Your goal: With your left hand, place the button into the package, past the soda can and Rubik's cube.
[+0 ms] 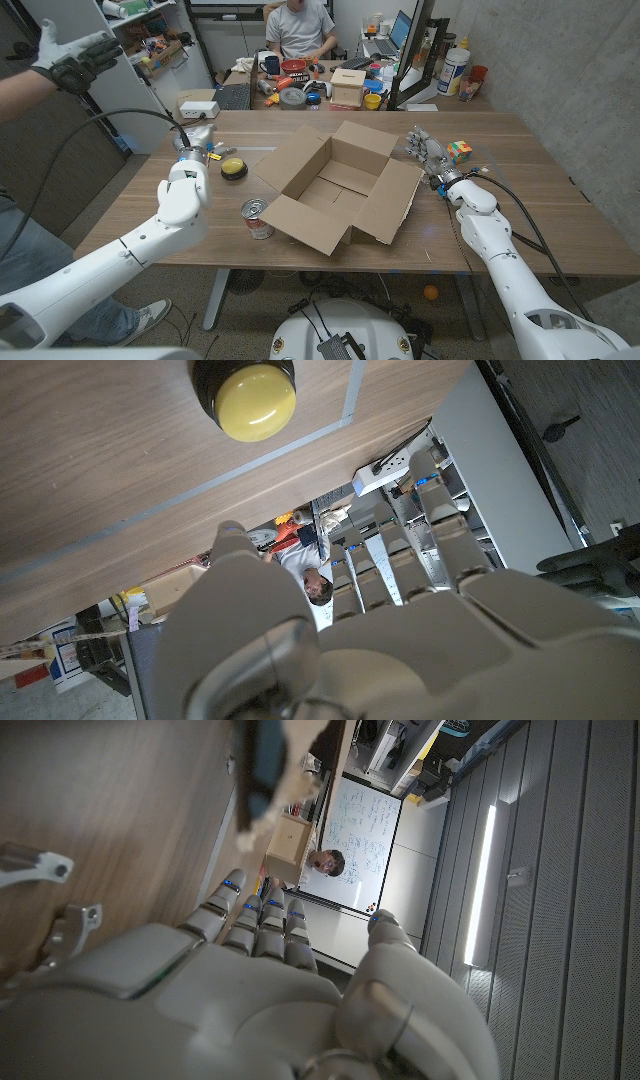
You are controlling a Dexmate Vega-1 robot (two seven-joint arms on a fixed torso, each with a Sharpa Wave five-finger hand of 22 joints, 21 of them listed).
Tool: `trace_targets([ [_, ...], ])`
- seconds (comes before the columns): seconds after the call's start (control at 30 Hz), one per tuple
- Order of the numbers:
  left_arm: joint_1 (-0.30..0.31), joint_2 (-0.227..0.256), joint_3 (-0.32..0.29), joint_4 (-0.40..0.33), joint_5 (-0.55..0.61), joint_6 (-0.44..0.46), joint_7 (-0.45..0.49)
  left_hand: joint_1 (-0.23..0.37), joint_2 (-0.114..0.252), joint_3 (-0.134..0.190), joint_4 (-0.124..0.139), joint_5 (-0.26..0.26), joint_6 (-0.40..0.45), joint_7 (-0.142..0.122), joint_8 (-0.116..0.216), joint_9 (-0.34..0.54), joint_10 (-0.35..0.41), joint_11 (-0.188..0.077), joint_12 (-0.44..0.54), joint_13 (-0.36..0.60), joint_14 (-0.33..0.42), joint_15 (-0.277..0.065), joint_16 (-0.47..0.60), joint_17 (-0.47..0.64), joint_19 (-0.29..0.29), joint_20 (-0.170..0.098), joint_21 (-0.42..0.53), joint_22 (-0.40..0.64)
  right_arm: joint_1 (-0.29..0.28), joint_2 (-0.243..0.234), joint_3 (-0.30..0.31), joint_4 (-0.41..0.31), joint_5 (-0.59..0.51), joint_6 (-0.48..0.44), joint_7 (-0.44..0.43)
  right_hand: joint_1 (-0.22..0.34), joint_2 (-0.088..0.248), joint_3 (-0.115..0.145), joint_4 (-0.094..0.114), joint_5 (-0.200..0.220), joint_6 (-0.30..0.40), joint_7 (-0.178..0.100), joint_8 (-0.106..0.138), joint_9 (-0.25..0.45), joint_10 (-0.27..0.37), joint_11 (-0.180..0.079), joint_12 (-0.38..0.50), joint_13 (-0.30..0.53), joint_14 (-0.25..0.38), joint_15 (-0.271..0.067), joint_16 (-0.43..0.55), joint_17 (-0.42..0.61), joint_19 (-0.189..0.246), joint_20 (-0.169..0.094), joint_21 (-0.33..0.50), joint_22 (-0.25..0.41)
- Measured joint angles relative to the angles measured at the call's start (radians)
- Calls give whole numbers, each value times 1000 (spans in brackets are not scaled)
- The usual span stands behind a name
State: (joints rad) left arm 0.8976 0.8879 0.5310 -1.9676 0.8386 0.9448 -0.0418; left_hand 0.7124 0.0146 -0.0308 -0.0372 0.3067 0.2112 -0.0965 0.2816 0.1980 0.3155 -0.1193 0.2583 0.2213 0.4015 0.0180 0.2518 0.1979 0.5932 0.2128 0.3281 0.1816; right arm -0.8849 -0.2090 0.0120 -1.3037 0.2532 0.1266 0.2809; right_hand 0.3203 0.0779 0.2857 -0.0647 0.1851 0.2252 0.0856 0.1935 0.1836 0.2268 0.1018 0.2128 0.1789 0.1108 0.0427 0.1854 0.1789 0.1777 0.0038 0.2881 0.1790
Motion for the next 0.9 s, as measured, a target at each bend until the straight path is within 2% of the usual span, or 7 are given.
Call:
trace_targets([
  [0.37, -1, -83, -51, 84, 3, -23, -4, 4, -4, 0, 0, 0, 0, 0, 0, 0, 2, 2, 0, 0, 7, 7, 0, 5, 11, 3, 0, 0, 0, -3, 0, -4, -8, -12, -7, -4, -4, 0, 0, 0, 0, 0, 0, 0, 0, 0, 0, 0, 0, 0, 0, 0, 4, 3, -4, 0],
  [0.4, -2, -90, -54, 92, -31, -66, -1, 4, -4, 0, 0, 0, 0, 0, 0, 0, 4, 4, 0, 0, 9, 9, 0, 5, 12, 2, 0, 0, 8, -5, -5, -5, -9, -12, -7, -4, -4, 0, 0, 0, 0, 0, 0, 0, 0, 0, 0, 0, 0, 0, 0, 0, 4, 3, -4, 0],
  [0.53, -8, -110, -64, 118, -45, -77, 2, 4, -4, 0, 0, 0, 3, 3, 0, 0, 5, 5, 0, 3, 9, 9, 0, 5, 12, 2, -4, 0, 11, -5, -6, -5, -12, -15, -9, -4, -4, -3, -3, 0, 5, -5, 0, 0, 0, 0, 0, 0, 0, 0, 0, 0, 7, 7, -4, 0],
  [0.9, -70, -162, -64, 211, -130, -126, -18, 4, -4, -4, -4, 0, 12, 12, 0, 0, 5, 5, 0, 4, 17, 10, 0, 5, 23, 2, -7, 0, 18, -9, -12, -8, -19, -26, -15, -4, -4, -4, -4, 0, 5, -5, 0, 0, 0, 0, 0, 0, 1, 1, 0, 0, 7, 7, -4, 0],
])
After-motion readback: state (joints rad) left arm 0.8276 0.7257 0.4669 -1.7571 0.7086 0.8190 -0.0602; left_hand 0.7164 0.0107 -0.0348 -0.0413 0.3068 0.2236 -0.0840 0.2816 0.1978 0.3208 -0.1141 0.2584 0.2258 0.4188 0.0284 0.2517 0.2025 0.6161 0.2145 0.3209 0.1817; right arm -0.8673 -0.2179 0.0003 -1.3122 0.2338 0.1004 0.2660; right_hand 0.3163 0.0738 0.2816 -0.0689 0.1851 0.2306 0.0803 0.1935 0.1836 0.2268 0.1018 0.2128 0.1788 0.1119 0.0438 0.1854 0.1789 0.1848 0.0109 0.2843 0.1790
